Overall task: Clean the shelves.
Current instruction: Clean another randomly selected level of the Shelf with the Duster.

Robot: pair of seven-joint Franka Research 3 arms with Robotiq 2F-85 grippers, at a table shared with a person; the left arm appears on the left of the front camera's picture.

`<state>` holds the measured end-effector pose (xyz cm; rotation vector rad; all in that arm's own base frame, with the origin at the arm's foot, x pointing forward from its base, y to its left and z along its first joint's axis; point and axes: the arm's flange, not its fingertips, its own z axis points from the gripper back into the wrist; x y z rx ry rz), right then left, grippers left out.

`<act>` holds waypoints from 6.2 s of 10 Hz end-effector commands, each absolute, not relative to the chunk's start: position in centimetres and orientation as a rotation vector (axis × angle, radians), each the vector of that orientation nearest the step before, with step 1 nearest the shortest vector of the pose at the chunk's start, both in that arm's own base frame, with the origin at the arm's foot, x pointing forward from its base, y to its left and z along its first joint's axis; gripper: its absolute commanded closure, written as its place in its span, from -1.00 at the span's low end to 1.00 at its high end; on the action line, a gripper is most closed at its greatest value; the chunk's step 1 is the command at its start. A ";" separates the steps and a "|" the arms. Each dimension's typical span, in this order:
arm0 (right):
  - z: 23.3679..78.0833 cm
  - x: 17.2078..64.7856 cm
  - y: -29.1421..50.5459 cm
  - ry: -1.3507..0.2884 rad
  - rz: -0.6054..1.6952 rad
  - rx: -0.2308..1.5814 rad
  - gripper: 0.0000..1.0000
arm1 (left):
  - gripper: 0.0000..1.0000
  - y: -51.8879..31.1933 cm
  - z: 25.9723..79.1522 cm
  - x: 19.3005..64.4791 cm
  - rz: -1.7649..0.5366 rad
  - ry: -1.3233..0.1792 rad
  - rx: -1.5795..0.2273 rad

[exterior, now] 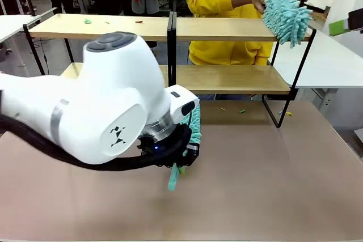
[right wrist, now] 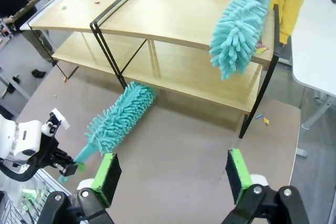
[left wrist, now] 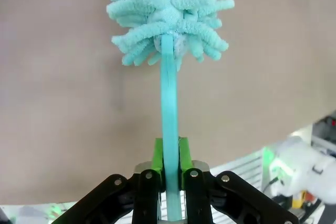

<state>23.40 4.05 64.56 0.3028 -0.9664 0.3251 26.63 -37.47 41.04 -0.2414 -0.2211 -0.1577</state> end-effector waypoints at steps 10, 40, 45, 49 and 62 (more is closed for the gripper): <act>64.6 23.4 4.0 -0.967 0.325 0.310 -1.00 | 0.74 -44.5 37.2 39.5 -0.056 -0.329 -0.091; 64.6 23.4 4.0 -0.967 0.325 0.310 -1.00 | 0.74 -39.4 43.2 28.2 -1.320 -0.089 -0.422; 64.6 23.4 4.0 -0.967 0.325 0.310 -1.00 | 0.74 -30.1 45.5 20.9 -1.436 -0.152 -0.427; 64.6 23.4 4.0 -0.967 0.325 0.310 -1.00 | 0.74 -18.1 45.7 13.6 -1.536 -0.301 -0.425; 64.6 23.4 4.0 -0.967 0.325 0.310 -1.00 | 0.74 -21.7 50.8 17.9 -1.581 -0.237 -0.344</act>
